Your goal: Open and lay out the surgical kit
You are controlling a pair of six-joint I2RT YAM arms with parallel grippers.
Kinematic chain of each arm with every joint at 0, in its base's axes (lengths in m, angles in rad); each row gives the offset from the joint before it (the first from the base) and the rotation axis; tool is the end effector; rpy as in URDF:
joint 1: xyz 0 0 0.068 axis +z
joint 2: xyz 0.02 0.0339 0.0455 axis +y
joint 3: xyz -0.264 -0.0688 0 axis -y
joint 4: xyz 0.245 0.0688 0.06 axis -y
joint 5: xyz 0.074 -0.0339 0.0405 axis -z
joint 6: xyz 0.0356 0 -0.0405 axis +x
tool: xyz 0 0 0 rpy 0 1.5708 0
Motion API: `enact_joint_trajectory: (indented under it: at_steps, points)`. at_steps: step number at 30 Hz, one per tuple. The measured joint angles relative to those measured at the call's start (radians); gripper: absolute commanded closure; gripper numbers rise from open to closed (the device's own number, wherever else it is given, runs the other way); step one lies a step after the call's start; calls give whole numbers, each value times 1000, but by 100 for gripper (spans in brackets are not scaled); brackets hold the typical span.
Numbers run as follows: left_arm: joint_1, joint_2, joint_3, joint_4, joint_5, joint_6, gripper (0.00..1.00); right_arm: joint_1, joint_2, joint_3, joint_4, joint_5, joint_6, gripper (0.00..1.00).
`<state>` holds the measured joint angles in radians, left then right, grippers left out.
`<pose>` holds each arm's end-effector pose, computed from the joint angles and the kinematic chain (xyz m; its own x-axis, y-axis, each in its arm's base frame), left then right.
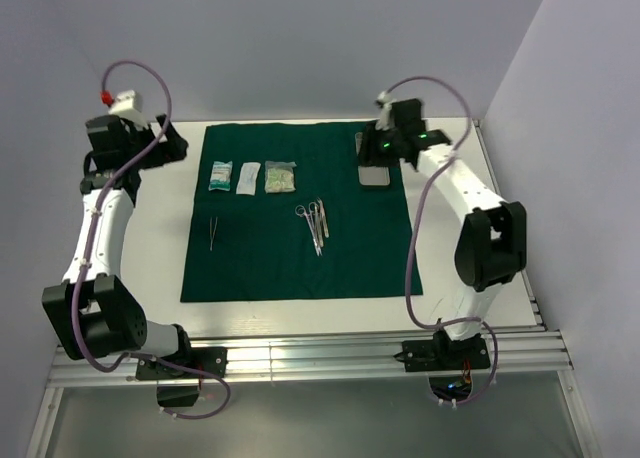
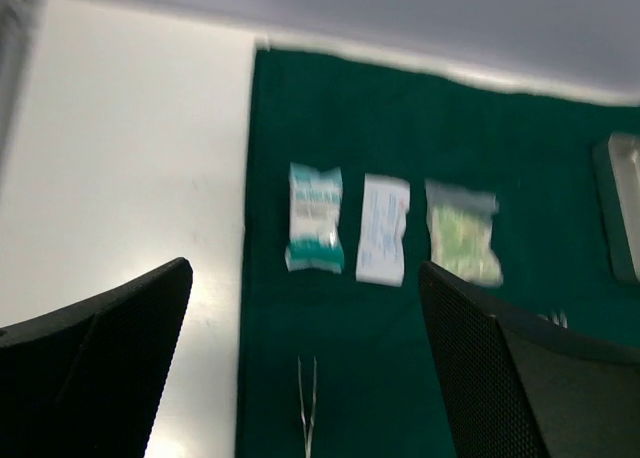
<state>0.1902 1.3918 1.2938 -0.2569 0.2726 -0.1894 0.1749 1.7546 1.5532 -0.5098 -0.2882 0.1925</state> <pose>0.3202 0.0519 0.3714 -0.3475 -0.2516 -0.9033 0.0004 0.9633 -0.2684 0.3943 0.0800 0.3122 -0.7034 0.0620 -0.7081 -0.2489 0.9116 0.3270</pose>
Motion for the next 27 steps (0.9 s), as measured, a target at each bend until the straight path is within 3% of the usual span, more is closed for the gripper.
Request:
enact_joint_trajectory:
  at_steps: [4, 8, 15, 27]
  points:
    - [-42, -4, -157, -4, 2, -10, 2, 180, 63, -23, 2, -3, 41, 54]
    - [-101, -11, -266, -47, -13, -6, 3, 276, 160, -3, 2, -2, 93, 60]
    - [-136, -40, -278, -52, -28, -8, 4, 315, 312, 64, -16, 45, 141, 60]
    - [-140, -24, -266, -43, -35, -11, 5, 333, 331, 80, -26, 85, 140, 64]
